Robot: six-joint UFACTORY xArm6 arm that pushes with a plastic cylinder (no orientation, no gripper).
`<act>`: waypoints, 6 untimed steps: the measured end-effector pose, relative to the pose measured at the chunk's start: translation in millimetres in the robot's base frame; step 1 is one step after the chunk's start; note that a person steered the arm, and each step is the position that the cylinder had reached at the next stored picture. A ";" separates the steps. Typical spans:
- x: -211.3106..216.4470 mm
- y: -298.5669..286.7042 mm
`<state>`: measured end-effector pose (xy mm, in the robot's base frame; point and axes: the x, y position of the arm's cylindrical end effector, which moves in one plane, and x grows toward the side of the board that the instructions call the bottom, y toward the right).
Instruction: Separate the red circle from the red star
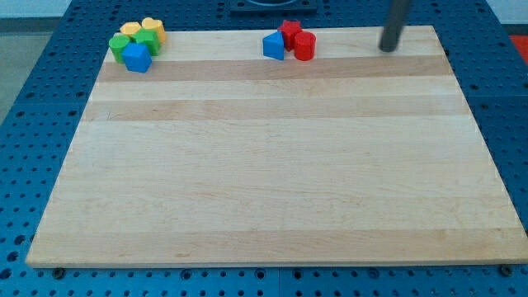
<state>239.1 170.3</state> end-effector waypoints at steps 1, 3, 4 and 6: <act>-22.1 -67.8; -12.9 -139.8; 21.1 -139.5; 38.7 -114.8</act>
